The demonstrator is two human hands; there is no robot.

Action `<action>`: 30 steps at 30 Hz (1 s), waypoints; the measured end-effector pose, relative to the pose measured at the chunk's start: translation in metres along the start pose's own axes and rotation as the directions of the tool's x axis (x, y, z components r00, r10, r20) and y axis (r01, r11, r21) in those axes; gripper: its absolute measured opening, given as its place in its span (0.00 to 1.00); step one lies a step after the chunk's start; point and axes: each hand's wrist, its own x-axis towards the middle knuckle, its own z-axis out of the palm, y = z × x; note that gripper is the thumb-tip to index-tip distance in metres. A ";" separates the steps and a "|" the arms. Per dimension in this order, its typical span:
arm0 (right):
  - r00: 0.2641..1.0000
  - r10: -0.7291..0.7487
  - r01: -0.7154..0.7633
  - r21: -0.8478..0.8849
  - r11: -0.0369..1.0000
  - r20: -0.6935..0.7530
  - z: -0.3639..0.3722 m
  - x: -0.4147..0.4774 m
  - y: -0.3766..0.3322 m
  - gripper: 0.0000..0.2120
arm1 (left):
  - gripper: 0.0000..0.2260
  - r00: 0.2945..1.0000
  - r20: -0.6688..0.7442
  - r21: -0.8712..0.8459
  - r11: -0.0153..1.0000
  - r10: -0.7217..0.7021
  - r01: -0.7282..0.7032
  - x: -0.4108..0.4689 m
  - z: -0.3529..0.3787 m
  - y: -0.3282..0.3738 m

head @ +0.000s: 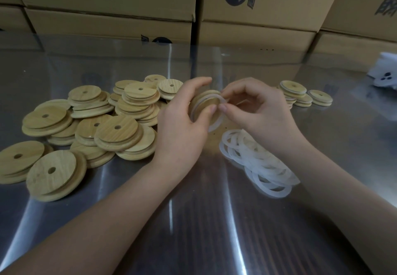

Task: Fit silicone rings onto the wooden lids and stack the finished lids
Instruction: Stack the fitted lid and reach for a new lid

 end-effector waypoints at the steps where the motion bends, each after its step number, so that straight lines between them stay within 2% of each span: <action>1: 0.999 0.039 -0.038 0.042 0.998 -0.008 0.000 0.000 0.001 0.05 | 0.16 1.000 -0.007 0.008 1.000 0.023 -0.023 0.000 0.000 0.000; 4: 0.993 0.115 -0.111 0.158 0.981 -0.012 0.000 0.001 0.003 0.03 | 0.12 0.996 -0.014 0.045 0.995 0.087 -0.087 0.000 0.000 0.000; 7: 0.988 0.155 -0.148 0.241 0.959 -0.013 0.000 0.002 0.003 0.04 | 0.10 0.998 0.002 0.018 0.997 0.070 -0.070 0.001 0.000 -0.001; 13: 0.964 0.264 -0.255 0.348 0.902 0.020 -0.005 0.003 -0.001 0.04 | 0.12 0.999 0.020 -0.025 0.999 0.034 -0.034 0.003 -0.001 -0.002; 20: 0.951 0.296 -0.303 0.432 0.849 0.084 -0.009 0.005 -0.005 0.07 | 0.16 0.999 0.032 -0.063 0.998 0.024 -0.022 0.003 0.000 -0.001; 23: 0.948 0.297 -0.315 0.426 0.848 0.111 -0.010 0.006 -0.004 0.07 | 0.20 0.999 0.046 -0.105 0.994 -0.023 0.027 0.003 0.000 -0.002; 27: 0.960 0.263 -0.278 0.328 0.903 0.092 -0.012 0.007 -0.002 0.06 | 0.16 0.998 0.061 -0.084 0.996 -0.017 0.022 0.003 -0.001 -0.004; 30: 0.976 0.209 -0.220 0.253 0.942 0.067 -0.010 0.006 -0.001 0.06 | 0.14 0.997 0.074 -0.141 0.989 -0.034 0.045 0.004 -0.002 -0.004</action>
